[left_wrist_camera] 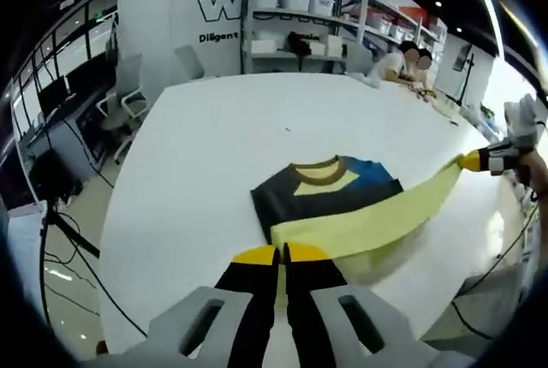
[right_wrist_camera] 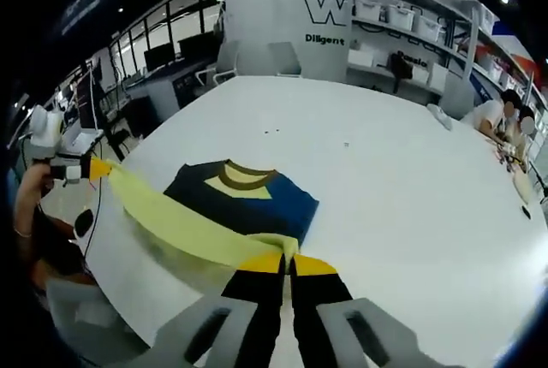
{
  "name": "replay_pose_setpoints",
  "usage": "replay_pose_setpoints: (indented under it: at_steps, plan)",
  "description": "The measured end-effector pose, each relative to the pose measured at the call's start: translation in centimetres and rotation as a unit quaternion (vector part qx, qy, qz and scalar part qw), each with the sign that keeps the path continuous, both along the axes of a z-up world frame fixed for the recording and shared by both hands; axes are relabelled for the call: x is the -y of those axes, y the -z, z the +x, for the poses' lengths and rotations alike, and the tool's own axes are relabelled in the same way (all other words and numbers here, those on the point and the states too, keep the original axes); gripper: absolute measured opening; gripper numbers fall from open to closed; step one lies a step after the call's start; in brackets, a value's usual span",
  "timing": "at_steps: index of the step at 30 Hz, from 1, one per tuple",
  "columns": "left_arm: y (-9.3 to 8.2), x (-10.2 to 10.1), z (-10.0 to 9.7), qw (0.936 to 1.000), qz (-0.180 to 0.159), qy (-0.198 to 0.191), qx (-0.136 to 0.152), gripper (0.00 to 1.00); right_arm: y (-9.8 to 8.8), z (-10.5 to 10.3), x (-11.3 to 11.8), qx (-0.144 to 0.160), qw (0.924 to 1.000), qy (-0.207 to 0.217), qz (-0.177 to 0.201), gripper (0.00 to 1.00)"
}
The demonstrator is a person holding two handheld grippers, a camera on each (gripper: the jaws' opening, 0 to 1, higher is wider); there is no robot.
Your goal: Fold the garment on the visible template until the final outline fits inside the template.
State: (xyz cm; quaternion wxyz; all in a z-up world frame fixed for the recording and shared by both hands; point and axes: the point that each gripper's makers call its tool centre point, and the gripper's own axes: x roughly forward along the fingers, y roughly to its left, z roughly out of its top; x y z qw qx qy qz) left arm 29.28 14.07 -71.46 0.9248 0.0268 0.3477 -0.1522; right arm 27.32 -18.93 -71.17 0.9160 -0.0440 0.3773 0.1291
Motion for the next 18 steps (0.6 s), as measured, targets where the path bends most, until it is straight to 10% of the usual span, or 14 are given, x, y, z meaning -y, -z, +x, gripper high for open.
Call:
replay_pose_setpoints:
  at_steps: [18]
  plan:
    - [1.3, -0.5, 9.2, 0.9974, -0.018, -0.051, 0.049, 0.04, 1.0, 9.0, 0.8, 0.031, 0.9986, 0.034, 0.027, 0.0]
